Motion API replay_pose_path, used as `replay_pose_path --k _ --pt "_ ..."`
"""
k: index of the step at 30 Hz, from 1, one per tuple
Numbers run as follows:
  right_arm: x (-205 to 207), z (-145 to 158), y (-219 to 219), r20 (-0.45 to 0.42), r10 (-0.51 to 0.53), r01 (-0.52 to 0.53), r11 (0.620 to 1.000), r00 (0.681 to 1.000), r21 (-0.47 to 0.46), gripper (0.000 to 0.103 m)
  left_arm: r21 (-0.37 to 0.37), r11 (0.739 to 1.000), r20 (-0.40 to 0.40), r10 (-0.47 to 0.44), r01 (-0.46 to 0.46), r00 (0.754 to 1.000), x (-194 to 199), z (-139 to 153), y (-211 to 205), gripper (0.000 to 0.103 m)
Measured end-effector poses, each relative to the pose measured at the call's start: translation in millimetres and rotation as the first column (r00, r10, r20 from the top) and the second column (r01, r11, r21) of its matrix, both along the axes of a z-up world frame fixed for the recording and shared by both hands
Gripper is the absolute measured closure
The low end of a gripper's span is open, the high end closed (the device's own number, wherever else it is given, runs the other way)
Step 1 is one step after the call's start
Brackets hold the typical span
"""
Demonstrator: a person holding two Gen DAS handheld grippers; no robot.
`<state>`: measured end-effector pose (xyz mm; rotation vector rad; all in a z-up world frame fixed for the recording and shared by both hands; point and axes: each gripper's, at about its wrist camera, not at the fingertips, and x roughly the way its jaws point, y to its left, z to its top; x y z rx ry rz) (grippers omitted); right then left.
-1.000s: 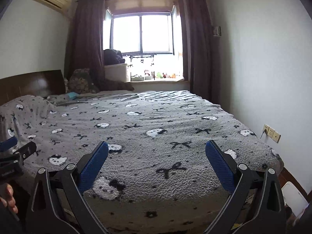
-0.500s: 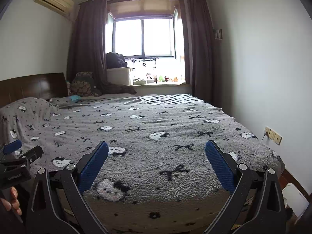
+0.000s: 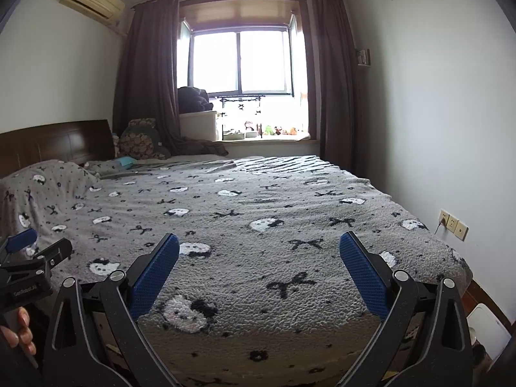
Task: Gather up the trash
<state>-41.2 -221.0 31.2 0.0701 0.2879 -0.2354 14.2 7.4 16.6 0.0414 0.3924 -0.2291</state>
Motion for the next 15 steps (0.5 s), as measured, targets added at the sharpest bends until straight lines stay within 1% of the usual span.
replay_pose_path --k 15 --pt "0.5 0.4 4.7 -0.002 0.012 -0.012 1.000 1.000 -0.001 0.003 -0.003 1.000 0.004 0.007 -0.007 1.000 -0.7 2.9 1.9 0.008"
